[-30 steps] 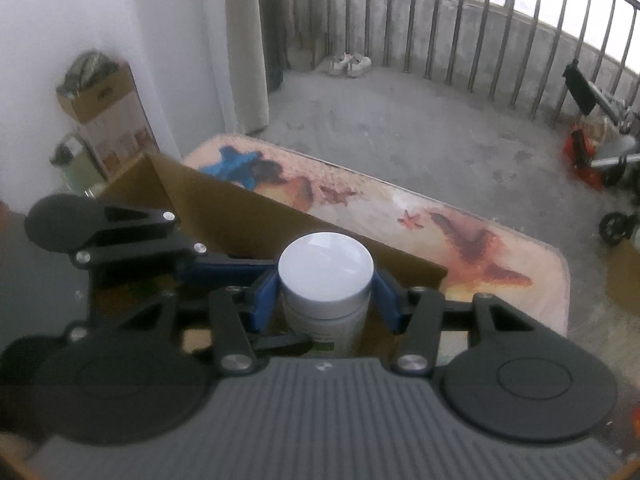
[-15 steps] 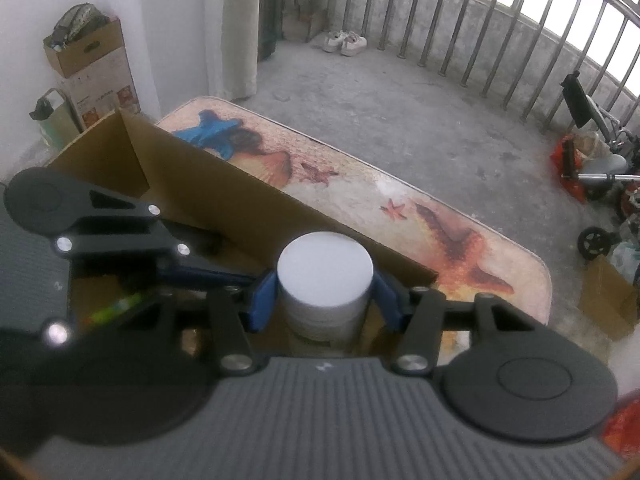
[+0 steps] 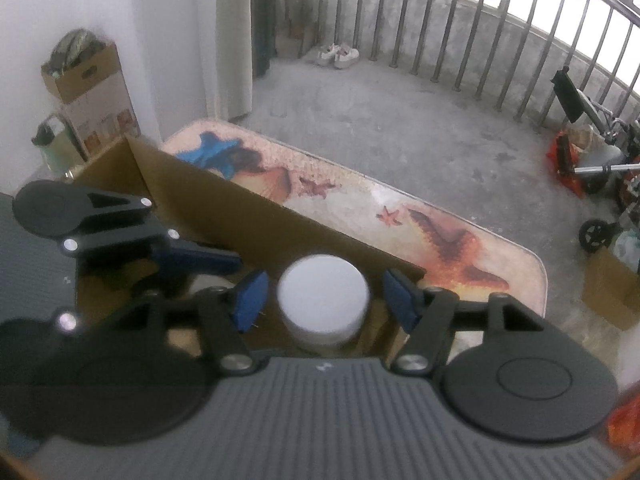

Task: Organize rigid objects
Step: 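Lower the white bottle into the box and open the right gripper, then move the right gripper back to the clear glass cup and close on it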

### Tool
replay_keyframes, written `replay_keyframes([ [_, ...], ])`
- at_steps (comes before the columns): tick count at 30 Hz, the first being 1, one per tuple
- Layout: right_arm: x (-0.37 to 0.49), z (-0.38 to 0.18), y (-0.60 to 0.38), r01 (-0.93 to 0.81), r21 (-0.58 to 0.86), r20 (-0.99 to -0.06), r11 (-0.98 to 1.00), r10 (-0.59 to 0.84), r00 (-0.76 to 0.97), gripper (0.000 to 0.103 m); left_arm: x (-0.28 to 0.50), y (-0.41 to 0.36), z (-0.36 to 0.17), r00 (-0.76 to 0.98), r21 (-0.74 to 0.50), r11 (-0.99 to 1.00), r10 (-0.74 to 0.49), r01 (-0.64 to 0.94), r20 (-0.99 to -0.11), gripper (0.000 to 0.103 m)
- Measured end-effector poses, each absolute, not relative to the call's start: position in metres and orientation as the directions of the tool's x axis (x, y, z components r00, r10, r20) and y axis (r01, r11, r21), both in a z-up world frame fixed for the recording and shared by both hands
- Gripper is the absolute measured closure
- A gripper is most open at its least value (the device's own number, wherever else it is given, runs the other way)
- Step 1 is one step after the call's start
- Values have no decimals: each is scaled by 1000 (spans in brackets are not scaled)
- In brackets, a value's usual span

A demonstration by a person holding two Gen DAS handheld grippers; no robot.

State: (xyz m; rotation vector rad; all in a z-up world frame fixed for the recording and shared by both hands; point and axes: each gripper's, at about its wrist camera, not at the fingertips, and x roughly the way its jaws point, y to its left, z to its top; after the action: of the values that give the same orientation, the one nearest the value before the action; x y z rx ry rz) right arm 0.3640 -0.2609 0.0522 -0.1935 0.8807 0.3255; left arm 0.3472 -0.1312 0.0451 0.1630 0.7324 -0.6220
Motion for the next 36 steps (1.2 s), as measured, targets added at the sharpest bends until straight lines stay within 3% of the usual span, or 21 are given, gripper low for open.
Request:
replay_keyframes([
  [7,327,93,-278,-315,41,-723,948,246,646,36,320,-110,78,615,-52,818,-471,572,-632,19],
  [17,196,159,-318,-270,189,-577,944,330,747,28,226,-38,134,699,-43,851,-458,524,-549,9],
  [22,112,167,-329,-262,248,-503,932,356,788,26,166,5,131,739,-73,874,-449,481,-502,6],
  [27,41,151,-330,-249,330,-446,910,383,809,20,126,29,97,769,-78,903,-403,423,-496,5],
  [33,17,85,-294,-185,406,-509,895,390,767,20,109,42,52,738,-129,917,-381,377,-556,5],
  [36,26,63,-269,-174,413,-537,894,393,746,20,102,32,38,733,-85,913,-373,399,-568,5],
])
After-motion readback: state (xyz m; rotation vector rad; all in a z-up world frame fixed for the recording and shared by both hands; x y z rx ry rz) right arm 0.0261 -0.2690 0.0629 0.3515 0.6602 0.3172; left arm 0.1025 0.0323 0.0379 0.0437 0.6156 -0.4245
